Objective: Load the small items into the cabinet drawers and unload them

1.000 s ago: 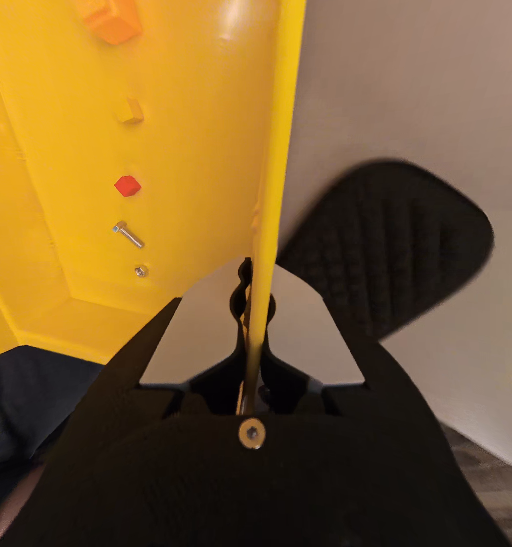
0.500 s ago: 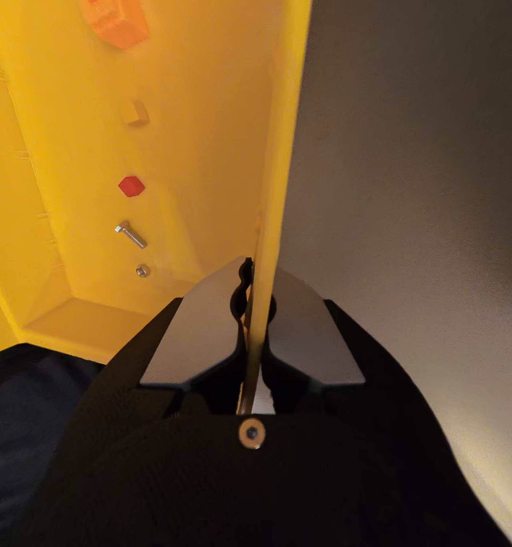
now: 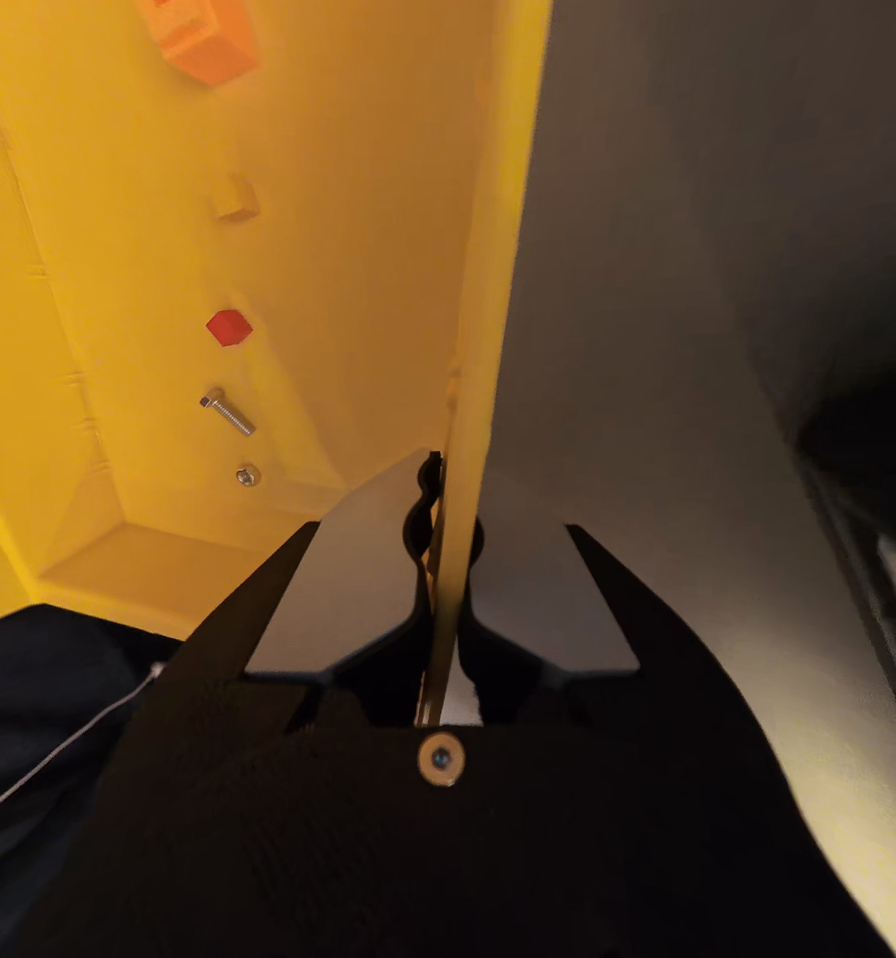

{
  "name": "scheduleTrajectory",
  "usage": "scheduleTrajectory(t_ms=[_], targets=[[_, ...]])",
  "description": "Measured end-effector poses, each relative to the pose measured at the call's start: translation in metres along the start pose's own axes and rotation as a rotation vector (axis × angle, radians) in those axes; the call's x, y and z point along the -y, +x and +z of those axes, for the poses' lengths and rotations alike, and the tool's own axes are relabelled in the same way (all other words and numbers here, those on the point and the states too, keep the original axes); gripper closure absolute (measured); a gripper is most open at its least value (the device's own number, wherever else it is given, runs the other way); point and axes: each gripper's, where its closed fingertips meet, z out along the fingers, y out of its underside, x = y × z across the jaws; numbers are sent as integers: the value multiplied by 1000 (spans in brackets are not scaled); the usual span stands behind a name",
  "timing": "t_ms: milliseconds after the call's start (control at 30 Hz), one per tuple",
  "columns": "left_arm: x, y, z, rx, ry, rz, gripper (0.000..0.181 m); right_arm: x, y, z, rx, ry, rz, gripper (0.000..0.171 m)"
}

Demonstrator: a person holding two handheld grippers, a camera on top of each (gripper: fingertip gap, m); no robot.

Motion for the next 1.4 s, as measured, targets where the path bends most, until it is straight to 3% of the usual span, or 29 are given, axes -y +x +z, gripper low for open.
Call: scheduleTrajectory(t_ms=[200,533,967,1067,1400], targets=[[7,-17,-4,10,69,-70,170,27,1,2,-21,-32,-9,167],[1,-41,-23,30,54,-92,170,23,16,0,-25,-5,103,167],[2,-7,-51,-65,50,122,171,80,36,4,-82,91,350,167],[-3,-20,-67,-67,61,129,171,84,53,2,-168,106,413,167],[-14,-83,-119,31,73,140,171,92,71,-2,-196,134,556,167]])
